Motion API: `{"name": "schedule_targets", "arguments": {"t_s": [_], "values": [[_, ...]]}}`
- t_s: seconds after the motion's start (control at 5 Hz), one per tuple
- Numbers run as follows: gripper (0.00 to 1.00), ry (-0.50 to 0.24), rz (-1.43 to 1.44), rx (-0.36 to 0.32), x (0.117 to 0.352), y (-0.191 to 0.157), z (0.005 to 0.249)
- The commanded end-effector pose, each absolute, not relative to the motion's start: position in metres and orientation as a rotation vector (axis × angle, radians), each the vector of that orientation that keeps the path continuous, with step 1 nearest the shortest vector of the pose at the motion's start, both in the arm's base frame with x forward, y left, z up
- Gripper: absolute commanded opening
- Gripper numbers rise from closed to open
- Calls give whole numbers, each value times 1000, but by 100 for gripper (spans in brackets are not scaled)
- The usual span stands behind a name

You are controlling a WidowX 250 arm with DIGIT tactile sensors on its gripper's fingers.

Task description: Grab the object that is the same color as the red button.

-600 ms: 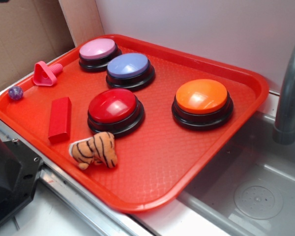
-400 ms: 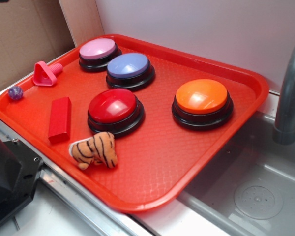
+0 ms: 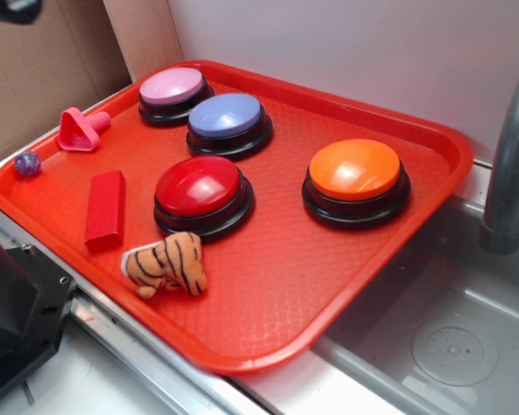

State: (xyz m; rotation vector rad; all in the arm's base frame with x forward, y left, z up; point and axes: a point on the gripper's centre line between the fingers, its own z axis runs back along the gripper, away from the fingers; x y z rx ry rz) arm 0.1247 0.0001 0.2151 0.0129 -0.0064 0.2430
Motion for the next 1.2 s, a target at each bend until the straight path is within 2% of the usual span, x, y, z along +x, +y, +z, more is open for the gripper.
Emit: {"name": "schedule_targets", "arguments": {"t_s": [0.0, 0.2, 0.4, 0.6, 0.8, 1.0], "values": [[100, -6, 588, 71, 139, 36, 184], [100, -32, 753, 56, 147, 51, 152], [100, -26, 862, 101, 153, 59, 123], [100, -34, 929, 62, 160, 72, 90], [100, -64, 1012, 71, 161, 81, 61], [100, -89, 1035, 7, 160, 79, 33]]}}
